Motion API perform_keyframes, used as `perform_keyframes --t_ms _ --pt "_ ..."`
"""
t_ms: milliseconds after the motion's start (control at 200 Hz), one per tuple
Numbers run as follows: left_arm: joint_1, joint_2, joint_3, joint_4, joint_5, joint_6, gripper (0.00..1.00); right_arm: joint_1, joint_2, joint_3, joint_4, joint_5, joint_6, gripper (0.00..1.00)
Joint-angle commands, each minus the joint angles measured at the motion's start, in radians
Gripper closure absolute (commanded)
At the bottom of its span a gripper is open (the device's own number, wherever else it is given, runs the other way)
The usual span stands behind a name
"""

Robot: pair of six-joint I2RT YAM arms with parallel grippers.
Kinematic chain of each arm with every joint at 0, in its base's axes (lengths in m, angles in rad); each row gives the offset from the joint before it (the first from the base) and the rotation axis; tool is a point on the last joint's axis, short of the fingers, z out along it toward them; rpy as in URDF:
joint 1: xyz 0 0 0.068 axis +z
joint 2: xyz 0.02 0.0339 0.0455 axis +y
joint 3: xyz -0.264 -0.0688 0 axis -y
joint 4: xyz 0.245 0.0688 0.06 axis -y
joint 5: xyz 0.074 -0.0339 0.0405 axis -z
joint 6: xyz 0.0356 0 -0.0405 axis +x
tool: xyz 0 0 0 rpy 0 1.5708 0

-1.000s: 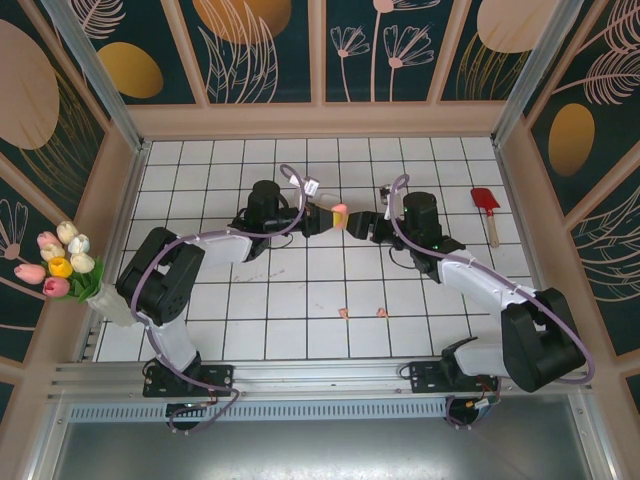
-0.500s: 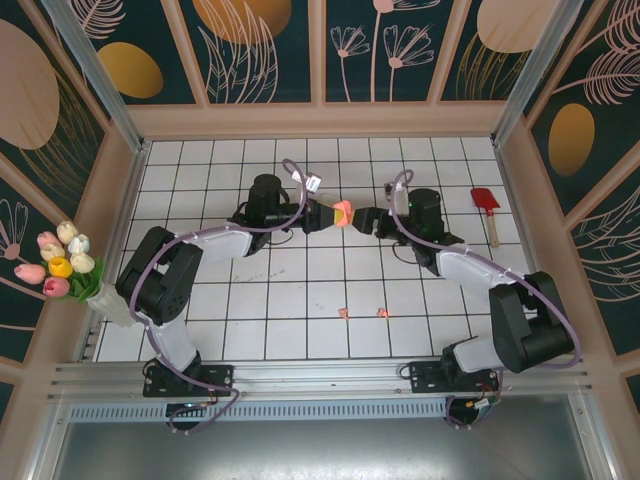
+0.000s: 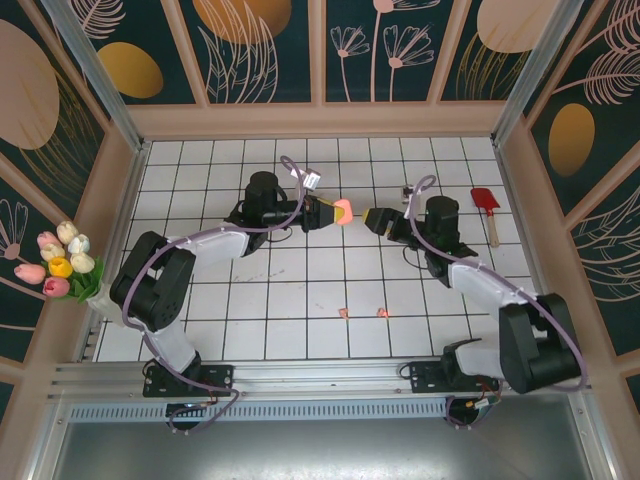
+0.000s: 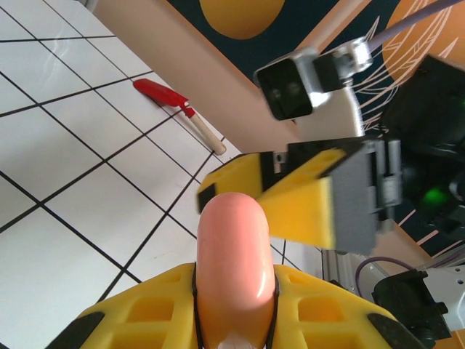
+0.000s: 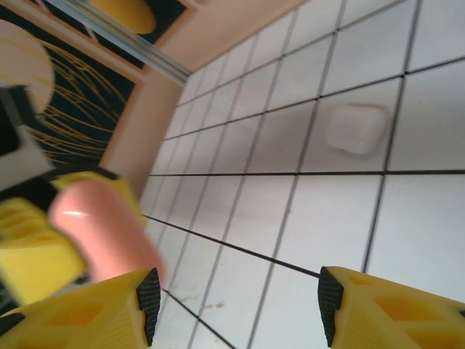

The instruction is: Insert wireless bluetooth earbuds into charging case

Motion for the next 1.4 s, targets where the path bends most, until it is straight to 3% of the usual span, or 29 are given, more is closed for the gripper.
perform_keyframes --t_ms 0,410,1021,1226,1396 --pt "-0.004 -0.009 0.002 0.041 0.027 -0.004 1.00 0.025 -0.040 0.027 0.073 -0.042 0.023 0.38" --pt "-0.003 -0.011 0.019 0.039 0.027 -0.008 1.00 0.109 0.129 0.170 0.005 -0.003 -0.044 0.39" --pt "-0.003 -0.081 0.013 0.059 0.050 -0.030 1.00 0.031 0.242 0.105 0.056 0.015 -0.038 0.46" --pt "-0.005 -0.072 0.013 0.067 0.050 -0.031 1.00 0.011 0.156 0.070 0.066 -0.031 -0.022 0.46" --pt "-0.005 -0.057 0.018 0.081 0.055 -0.040 1.00 -0.035 0.035 0.031 0.082 -0.153 -0.016 0.47"
